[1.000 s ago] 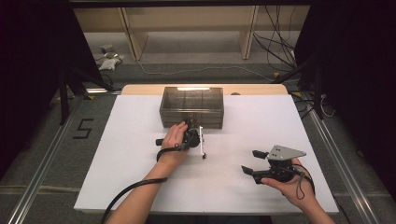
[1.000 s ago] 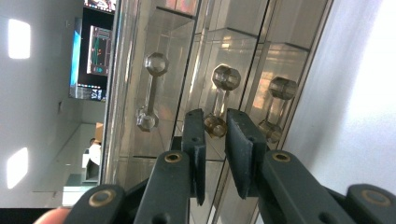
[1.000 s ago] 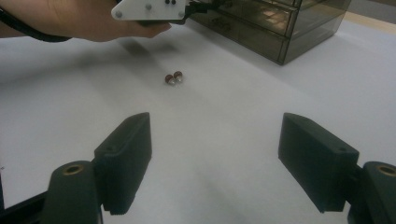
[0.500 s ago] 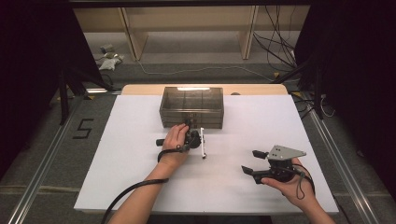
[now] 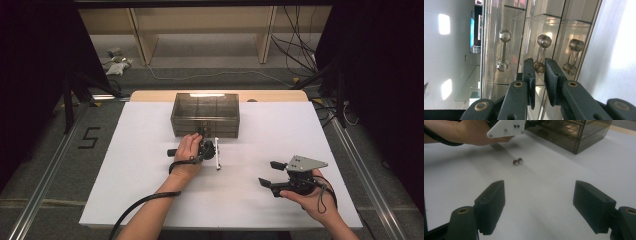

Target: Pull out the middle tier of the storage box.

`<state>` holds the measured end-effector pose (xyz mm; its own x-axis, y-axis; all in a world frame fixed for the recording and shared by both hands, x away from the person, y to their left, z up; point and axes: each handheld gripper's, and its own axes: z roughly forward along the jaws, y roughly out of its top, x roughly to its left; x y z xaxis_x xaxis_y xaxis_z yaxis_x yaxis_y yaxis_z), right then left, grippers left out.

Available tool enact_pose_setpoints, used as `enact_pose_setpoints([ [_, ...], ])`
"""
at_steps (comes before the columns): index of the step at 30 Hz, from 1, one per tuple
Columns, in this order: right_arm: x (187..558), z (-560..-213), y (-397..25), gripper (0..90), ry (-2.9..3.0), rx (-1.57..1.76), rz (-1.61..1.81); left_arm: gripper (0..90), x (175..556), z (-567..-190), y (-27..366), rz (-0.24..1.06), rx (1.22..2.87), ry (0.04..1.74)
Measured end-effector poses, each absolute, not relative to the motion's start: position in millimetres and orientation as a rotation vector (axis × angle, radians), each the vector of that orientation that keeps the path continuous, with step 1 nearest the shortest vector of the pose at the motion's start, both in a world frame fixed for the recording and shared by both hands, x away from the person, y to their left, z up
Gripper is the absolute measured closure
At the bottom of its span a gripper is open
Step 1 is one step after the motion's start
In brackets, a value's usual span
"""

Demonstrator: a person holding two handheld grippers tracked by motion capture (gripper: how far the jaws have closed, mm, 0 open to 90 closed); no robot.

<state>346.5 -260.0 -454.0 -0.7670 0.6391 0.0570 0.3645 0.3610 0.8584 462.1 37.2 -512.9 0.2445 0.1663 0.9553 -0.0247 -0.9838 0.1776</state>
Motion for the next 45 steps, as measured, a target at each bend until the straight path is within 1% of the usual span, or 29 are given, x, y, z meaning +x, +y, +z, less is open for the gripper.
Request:
enact_pose_setpoints([
  [29,347,-454,-260,26.5,2.343,0.887,1.368,80.6,457,-512,37,1.87,2.369,0.083],
  [45,347,-454,-260,26.5,2.345,0.888,1.365,80.5,447,-511,39,1.878,2.356,0.07],
])
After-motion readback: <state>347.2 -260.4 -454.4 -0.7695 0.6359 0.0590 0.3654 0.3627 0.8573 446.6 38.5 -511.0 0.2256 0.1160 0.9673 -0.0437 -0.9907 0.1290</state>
